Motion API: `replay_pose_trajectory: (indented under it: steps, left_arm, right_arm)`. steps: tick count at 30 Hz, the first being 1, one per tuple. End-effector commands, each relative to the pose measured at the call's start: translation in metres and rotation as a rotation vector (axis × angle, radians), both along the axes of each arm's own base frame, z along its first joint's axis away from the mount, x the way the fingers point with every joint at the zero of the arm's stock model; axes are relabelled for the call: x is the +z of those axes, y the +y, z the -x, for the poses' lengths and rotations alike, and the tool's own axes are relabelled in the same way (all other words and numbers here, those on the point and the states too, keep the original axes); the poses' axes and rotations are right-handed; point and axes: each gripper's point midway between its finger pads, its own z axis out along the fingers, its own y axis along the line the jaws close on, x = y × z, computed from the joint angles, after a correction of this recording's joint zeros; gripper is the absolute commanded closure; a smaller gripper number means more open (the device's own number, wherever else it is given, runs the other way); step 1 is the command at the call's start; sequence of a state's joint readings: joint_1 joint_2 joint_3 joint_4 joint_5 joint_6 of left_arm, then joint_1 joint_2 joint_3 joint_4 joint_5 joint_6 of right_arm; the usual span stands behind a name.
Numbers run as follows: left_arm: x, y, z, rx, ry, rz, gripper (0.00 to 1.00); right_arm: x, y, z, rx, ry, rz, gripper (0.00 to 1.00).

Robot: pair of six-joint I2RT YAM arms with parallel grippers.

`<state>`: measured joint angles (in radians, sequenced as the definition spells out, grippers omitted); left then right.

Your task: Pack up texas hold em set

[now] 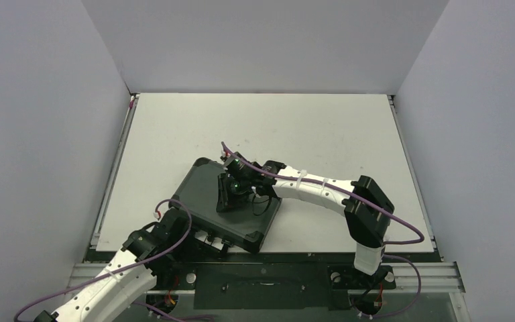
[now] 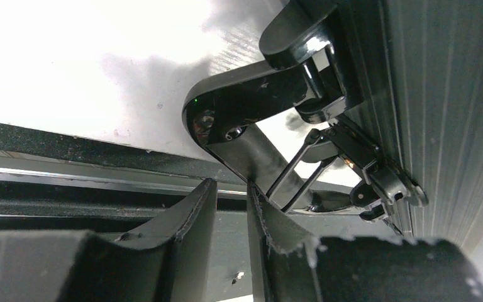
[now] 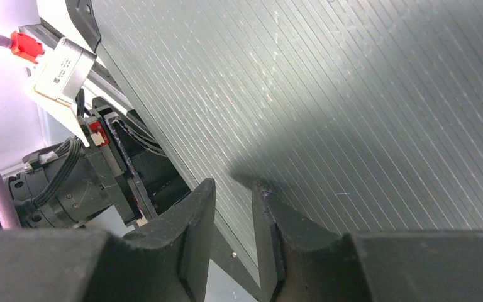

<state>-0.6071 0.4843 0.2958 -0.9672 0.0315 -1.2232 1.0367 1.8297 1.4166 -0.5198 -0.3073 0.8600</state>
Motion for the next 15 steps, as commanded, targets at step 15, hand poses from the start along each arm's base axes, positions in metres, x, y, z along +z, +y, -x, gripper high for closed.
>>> replay_pose_trajectory:
  steps: [15]
  left_arm:
    - [0.011,-0.015,-0.027,0.068,-0.115,0.097,0.78]
  right_arm:
    - [-0.078,-0.062,0.025,0.052,0.068,0.360,0.75]
